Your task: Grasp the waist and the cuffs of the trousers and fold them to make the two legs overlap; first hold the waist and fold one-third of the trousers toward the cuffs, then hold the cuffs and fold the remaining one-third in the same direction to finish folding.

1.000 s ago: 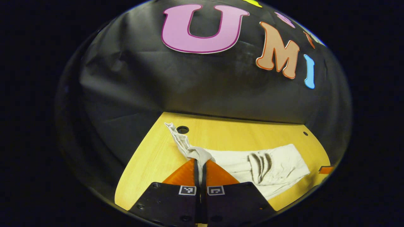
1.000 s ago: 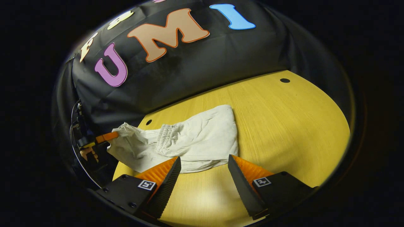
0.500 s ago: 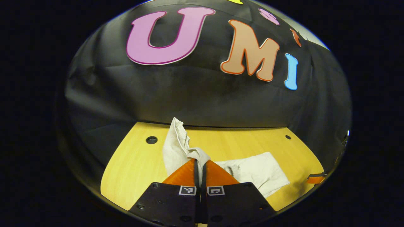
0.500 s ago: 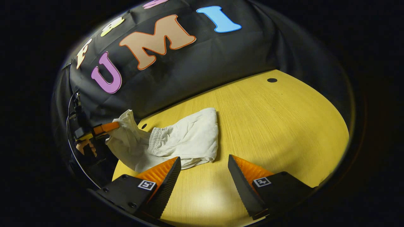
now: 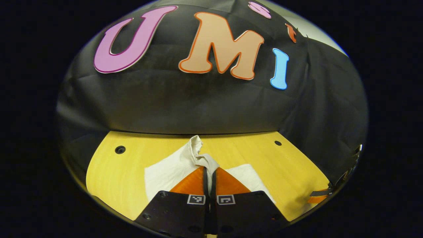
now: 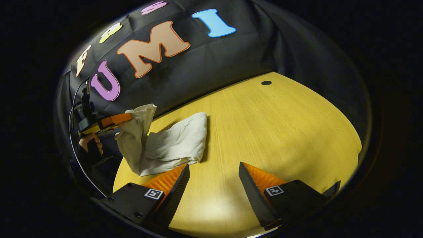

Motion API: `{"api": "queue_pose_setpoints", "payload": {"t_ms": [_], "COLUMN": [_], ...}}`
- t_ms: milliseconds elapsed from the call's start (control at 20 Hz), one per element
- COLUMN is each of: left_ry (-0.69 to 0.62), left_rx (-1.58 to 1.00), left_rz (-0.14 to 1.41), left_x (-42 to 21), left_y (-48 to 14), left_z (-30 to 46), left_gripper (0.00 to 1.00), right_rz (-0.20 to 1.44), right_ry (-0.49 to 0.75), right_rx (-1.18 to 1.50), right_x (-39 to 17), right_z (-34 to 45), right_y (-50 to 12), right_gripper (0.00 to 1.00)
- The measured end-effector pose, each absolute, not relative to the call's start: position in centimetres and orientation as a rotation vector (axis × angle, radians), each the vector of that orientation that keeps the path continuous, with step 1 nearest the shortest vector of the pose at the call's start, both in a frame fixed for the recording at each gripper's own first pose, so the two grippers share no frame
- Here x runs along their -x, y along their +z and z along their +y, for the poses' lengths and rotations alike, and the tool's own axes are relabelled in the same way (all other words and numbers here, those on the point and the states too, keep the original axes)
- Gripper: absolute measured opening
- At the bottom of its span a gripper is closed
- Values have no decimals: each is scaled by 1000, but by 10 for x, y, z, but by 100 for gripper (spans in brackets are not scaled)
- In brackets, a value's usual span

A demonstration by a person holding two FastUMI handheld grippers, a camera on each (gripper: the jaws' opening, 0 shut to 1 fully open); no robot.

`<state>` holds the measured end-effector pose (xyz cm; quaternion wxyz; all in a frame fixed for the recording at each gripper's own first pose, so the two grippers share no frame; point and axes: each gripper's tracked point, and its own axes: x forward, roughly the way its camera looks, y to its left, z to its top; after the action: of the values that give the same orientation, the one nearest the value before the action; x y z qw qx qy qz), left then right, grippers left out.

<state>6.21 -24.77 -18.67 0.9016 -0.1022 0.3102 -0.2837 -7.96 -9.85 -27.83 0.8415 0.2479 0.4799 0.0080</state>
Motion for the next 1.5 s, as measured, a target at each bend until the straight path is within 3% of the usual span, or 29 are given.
{"api": "queue_pose_setpoints", "payload": {"t_ms": [50, 100, 250, 300, 700, 850, 950, 1100, 1500], "left_ry": [-602, -618, -636, -631, -646, -655, -673, -628, -461], "left_rx": [209, 206, 197, 192, 144, 132, 177, 178, 69], "left_rz": [643, 649, 689, 703, 781, 773, 762, 685, 435], "left_x": [-59, -56, -48, -45, -6, 5, 11, 5, 1], "left_y": [-186, -187, -200, -206, -266, -280, -274, -246, -142], "left_z": [-260, -273, -305, -313, -358, -363, -369, -354, -230], "left_gripper": [0, 0, 0, 0, 0, 7, 24, 99, 95], "right_rz": [1015, 1016, 1008, 1011, 1031, 1034, 1027, 998, 683], "right_ry": [9, -1, -16, -18, -7, 23, 57, 117, 136], "right_rx": [-528, -531, -530, -526, -508, -508, -493, -452, -339], "right_x": [83, 88, 95, 98, 108, 104, 95, 76, -14], "right_z": [-105, -112, -130, -135, -158, -157, -153, -143, -96], "right_y": [-279, -279, -278, -278, -280, -280, -278, -269, -184], "right_gripper": [96, 91, 90, 96, 96, 96, 97, 96, 96]}}
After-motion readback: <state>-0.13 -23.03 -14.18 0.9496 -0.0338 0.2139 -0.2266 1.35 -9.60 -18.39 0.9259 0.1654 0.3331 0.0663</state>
